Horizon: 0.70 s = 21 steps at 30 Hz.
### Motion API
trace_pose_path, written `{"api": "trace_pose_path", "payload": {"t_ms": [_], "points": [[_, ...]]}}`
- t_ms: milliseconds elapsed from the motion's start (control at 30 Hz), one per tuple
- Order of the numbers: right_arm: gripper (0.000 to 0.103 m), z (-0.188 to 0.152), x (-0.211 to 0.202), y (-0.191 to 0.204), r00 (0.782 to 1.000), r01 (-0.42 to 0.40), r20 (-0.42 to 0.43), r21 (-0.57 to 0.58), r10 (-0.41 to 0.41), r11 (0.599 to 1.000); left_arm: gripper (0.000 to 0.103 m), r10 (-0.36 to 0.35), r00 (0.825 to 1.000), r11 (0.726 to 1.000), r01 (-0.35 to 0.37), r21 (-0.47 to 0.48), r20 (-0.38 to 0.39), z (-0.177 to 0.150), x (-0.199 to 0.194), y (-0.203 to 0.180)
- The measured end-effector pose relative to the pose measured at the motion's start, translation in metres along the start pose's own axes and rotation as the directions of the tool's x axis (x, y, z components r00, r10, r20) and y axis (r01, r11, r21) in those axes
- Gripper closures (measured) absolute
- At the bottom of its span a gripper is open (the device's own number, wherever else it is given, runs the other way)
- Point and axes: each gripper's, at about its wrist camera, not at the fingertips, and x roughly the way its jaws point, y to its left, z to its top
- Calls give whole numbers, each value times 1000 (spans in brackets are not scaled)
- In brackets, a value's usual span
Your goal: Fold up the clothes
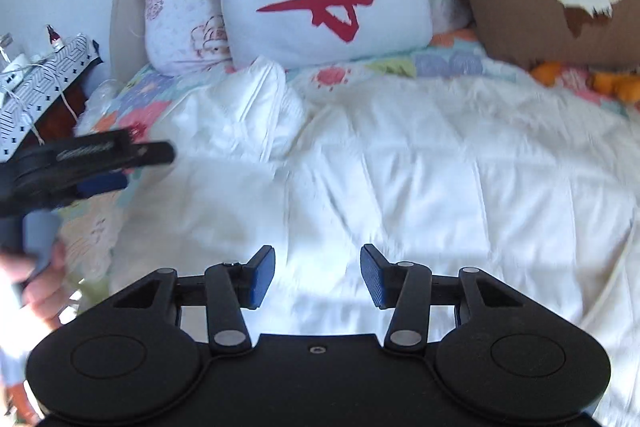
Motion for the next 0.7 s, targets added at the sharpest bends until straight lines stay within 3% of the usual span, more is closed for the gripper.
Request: {"api": "trace_pose_path", "payload": {"t_ms": [133, 200, 300, 400, 533, 633, 700], "points": [[46, -64, -89, 2, 980, 174, 110, -92, -164, 980, 20, 45, 998, 997, -42, 65, -36, -7, -2, -13], [38, -93, -130, -8, 966, 240, 127, -102, -227, 965, 20, 85, 995, 991, -80, 111, -49, -9, -11, -21], [37, -124, -159, -37, 964, 262, 50, -12, -261, 965, 16, 146, 986, 978, -132, 164, -77, -20, -31, -31], [37, -158, -177, -63, 961, 276, 5, 80, -277, 958, 15, 129, 987, 970, -106, 218, -97, -44, -60, -40], [37, -200, -188, -85, 956, 284, 11, 211, -293, 935, 14, 94, 991, 942, -57, 330, -98, -78, -100, -53], [37, -224, -189, -99, 956, 279, 6, 292, -294, 915, 12, 137, 988, 881, -91, 463, -66, -117, -114, -59], [37, -233, -186, -105, 952, 298, -18, 290, -306, 910, 12, 276, 960, 790, -194, 581, -55, -146, -97, -63]]}}
